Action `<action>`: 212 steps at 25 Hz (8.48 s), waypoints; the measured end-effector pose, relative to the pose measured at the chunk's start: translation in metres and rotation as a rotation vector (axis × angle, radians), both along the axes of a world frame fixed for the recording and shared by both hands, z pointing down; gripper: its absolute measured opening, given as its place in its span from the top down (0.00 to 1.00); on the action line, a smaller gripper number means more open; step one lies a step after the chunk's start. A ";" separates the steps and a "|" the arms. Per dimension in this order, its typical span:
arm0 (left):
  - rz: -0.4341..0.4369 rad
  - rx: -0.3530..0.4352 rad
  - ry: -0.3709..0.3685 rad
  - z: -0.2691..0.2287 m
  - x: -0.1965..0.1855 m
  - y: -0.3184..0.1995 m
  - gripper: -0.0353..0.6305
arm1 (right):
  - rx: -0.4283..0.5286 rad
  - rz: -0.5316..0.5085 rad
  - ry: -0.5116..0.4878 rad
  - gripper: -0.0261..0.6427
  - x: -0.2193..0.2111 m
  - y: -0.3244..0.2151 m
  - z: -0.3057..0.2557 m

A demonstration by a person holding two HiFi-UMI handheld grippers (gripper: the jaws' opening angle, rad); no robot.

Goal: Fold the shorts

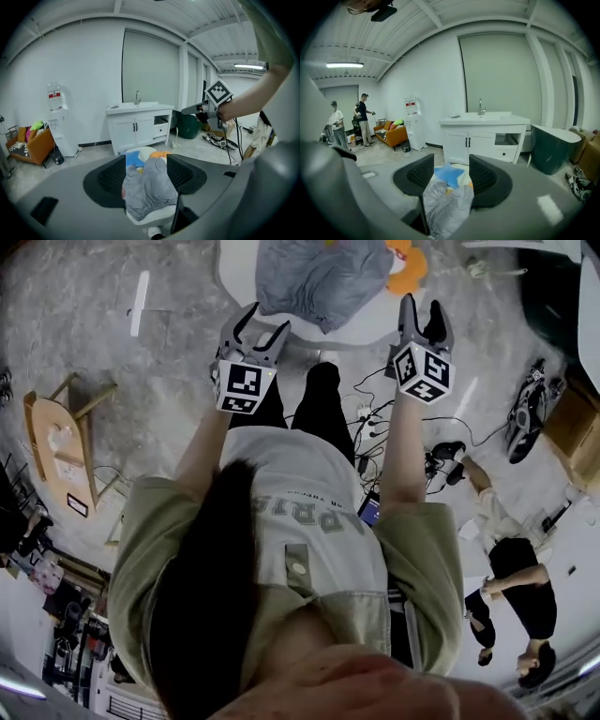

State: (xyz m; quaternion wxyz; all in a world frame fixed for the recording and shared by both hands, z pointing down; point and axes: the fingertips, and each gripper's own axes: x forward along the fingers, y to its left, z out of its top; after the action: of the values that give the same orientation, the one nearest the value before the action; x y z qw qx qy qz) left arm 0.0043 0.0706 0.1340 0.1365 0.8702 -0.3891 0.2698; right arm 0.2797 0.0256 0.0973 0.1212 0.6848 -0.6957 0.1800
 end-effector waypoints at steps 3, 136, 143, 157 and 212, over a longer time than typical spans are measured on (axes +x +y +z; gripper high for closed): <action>-0.051 -0.068 -0.019 0.042 0.033 0.017 0.54 | -0.066 -0.074 -0.005 0.63 0.028 -0.020 0.045; -0.476 -0.815 0.032 0.558 -0.105 0.043 0.53 | -0.561 -0.498 -0.205 0.64 -0.262 -0.350 0.500; -0.442 -0.807 0.002 0.521 -0.118 0.032 0.48 | -0.594 -0.648 -0.219 0.61 -0.229 -0.228 0.477; -0.278 -0.776 -0.114 0.513 -0.121 0.032 0.48 | -0.987 -0.245 -0.418 0.47 -0.228 0.064 0.596; -0.266 -0.817 -0.039 0.589 -0.035 0.058 0.54 | -0.720 -0.502 -0.684 0.90 -0.175 0.112 0.567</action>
State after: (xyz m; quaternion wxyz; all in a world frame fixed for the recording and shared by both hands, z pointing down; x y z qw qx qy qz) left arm -0.0310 0.1285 0.7226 0.4963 0.6814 -0.3617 0.3983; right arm 0.1050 0.1381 0.6648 0.1541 0.3158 -0.7318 0.5840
